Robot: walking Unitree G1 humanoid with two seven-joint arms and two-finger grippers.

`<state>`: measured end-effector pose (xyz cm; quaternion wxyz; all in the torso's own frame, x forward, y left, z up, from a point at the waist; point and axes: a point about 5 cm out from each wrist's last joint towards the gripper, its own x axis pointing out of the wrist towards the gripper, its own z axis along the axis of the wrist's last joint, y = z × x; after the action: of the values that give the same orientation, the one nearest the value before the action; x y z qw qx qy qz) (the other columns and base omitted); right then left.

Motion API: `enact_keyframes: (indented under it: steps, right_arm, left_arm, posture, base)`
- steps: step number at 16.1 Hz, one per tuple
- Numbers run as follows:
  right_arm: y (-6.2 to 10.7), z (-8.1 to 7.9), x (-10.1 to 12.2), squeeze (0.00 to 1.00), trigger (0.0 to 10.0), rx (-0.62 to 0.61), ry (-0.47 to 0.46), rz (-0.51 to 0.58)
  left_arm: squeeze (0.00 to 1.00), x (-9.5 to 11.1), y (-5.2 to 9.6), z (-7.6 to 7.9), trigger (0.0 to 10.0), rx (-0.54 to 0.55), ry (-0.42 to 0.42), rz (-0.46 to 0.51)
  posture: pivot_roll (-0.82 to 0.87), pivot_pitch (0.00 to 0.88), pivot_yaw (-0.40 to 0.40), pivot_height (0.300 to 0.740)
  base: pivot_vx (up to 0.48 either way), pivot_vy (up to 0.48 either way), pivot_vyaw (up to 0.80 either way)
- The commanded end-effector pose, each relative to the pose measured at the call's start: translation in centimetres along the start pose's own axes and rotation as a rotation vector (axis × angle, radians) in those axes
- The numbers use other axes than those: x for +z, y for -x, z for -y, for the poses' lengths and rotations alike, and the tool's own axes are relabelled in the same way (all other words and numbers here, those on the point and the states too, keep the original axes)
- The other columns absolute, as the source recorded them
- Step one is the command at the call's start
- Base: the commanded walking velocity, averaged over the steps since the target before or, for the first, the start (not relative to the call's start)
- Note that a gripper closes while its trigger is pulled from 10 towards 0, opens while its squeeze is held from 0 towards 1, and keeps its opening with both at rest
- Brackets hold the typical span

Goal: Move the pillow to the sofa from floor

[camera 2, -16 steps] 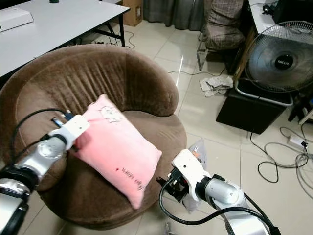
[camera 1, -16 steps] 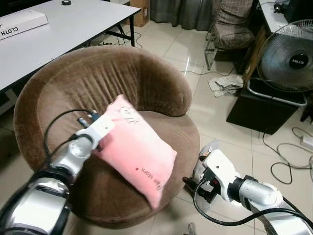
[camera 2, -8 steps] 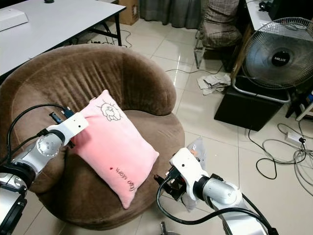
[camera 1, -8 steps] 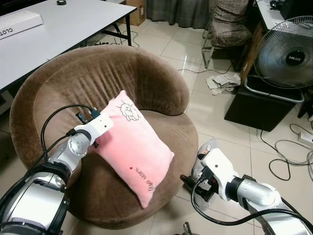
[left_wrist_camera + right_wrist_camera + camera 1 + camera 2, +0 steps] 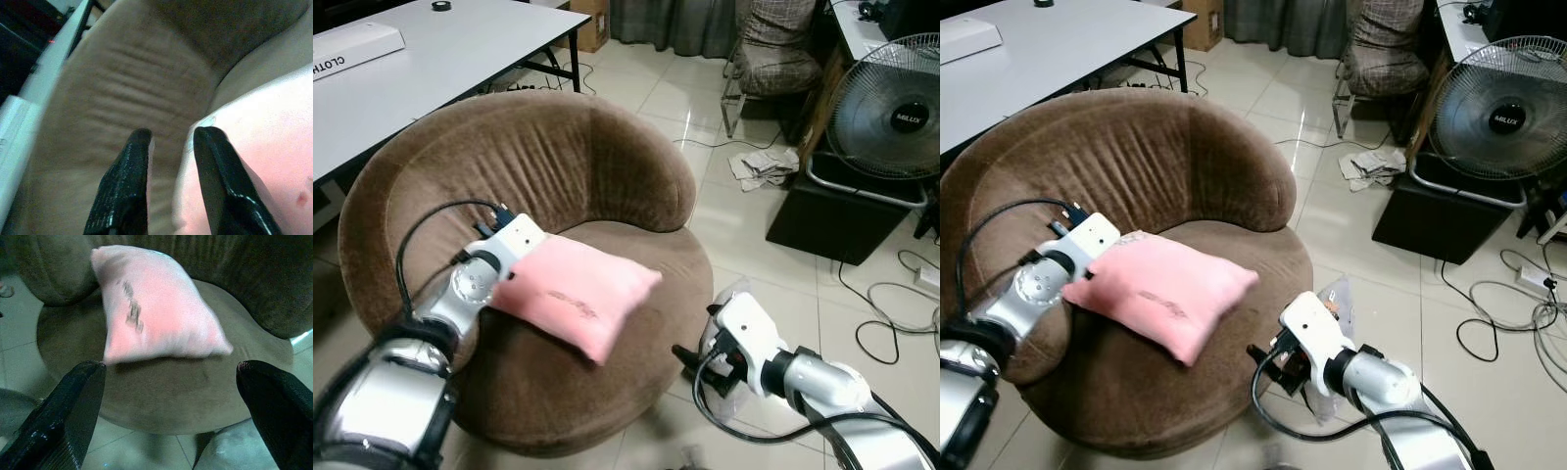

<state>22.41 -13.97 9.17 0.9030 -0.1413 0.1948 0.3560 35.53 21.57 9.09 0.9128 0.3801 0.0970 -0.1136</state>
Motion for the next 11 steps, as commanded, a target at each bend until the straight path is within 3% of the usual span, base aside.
enact_keyframes:
  steps: [1,2,3,4,5,6,7,8,11]
  right_arm:
    - [-0.2,0.4,0.2,0.00,10.0,-0.022,0.012,0.012]
    - [-0.6,1.1,0.5,0.00,10.0,-0.087,-0.004,0.032]
    - [-1.0,1.9,0.7,0.00,10.0,-0.166,-0.037,0.045]
    - [-1.1,2.1,0.8,0.00,10.0,-0.186,-0.045,0.049]
    - [-1.5,2.7,0.8,0.00,10.0,-0.247,-0.086,0.066]
    - [-1.8,3.1,0.8,0.00,10.0,-0.281,-0.124,0.077]
    - [-2.3,3.5,0.7,0.00,10.0,-0.299,-0.155,0.079]
    - [-2.9,3.8,0.2,0.00,10.0,-0.332,-0.196,0.065]
    - [-4.7,4.3,0.4,0.00,10.0,-0.374,-0.220,0.071]
  left_arm:
    - [1.00,0.8,-0.1,0.4,10.0,-0.022,0.071,0.058]
    - [0.00,1.8,0.0,1.9,10.0,-0.064,0.290,0.143]
    - [0.00,2.6,0.5,3.2,10.0,-0.093,0.434,0.211]
    - [0.00,2.8,0.7,3.5,10.0,-0.099,0.459,0.227]
    - [0.00,3.3,1.5,4.5,10.0,-0.105,0.556,0.226]
    - [0.00,3.7,2.3,5.0,10.0,-0.101,0.600,0.239]
    - [0.00,3.9,2.8,5.0,10.0,-0.082,0.576,0.261]
    - [0.00,3.8,3.7,4.8,10.0,-0.044,0.483,0.284]
    - [0.00,2.7,6.1,3.4,10.0,0.064,0.506,0.225]
  posture:
    - [-0.13,0.000,-0.004,0.740]
    - [-0.10,0.000,-0.003,0.740]
    - [-0.08,0.000,0.001,0.740]
    - [-0.08,0.000,0.001,0.740]
    - [-0.04,0.000,0.003,0.740]
    - [-0.01,0.000,-0.001,0.740]
    - [0.02,0.000,-0.009,0.740]
    - [0.06,0.000,-0.019,0.740]
    - [0.11,0.000,-0.027,0.740]
  base:
    - [0.000,0.000,0.00]
    - [0.000,0.000,0.00]
    - [0.000,0.000,0.00]
    - [0.000,0.000,0.00]
    - [0.000,0.000,0.00]
    - [0.000,0.000,0.00]
    - [0.000,0.000,0.00]
    - [0.000,0.000,0.00]
    - [0.000,-0.209,0.00]
